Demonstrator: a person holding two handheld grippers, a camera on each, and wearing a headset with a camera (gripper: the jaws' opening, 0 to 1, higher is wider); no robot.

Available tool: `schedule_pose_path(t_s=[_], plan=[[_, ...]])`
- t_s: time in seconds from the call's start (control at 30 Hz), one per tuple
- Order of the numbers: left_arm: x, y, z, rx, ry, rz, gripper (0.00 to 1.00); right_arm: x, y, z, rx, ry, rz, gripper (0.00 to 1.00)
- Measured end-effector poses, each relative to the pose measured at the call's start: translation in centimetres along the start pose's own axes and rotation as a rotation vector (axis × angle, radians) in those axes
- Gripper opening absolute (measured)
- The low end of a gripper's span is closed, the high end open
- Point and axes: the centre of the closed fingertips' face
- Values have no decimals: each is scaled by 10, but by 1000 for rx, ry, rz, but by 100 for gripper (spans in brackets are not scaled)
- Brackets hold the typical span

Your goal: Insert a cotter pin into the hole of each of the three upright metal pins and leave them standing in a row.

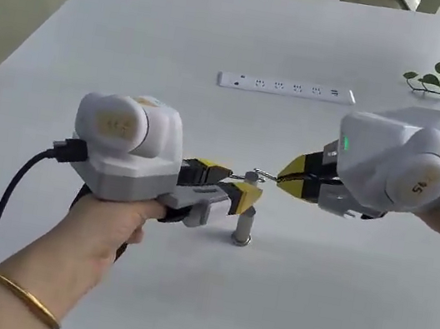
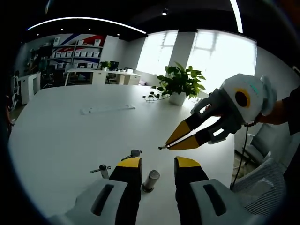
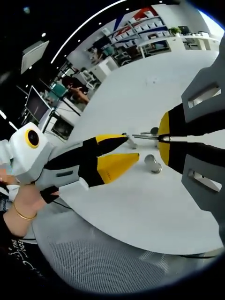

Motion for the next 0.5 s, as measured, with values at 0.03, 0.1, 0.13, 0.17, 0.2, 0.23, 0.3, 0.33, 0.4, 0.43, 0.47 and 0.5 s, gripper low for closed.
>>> schedule_pose_path(t_s=[0.03,0.1,0.13,0.17,0.2,0.23,0.3,0.33,0.4,0.43,0.47,0.5], plan=[[0,0,-1,9,-7,2,23,0,2,2,3,3,-1,0],[-1,-1,-3,43,-12,8,22,1,4,3,11,2,-5,0],[-1,-1,-3,52,-14,11,21,1,4,4,15,8,-3,0],[-1,-2,-4,57,-16,14,20,1,5,4,18,8,-3,0],[-1,-2,-4,58,-17,14,20,1,5,5,26,5,-4,0],[-1,-1,-5,62,-21,13,19,1,6,6,30,10,-3,0],[-1,-1,-9,86,-37,17,17,2,8,8,46,12,-4,0],[-1,-1,-10,96,-45,15,15,2,9,10,58,16,0,0],[-1,1,-14,120,-60,10,14,2,10,12,73,19,2,0],[-1,2,-15,130,-65,9,12,2,10,13,79,21,3,0],[-1,2,-16,142,-68,9,11,2,11,14,89,22,5,0],[-1,2,-17,151,-73,9,10,2,12,14,94,20,5,0]])
Point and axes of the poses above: the centre of the closed fingertips' face, and the gripper's own axes: x roughly backward along the fingers, z roughly to its left, y roughly out of its top, and after that the axes turned 8 degrees about y, right-handed
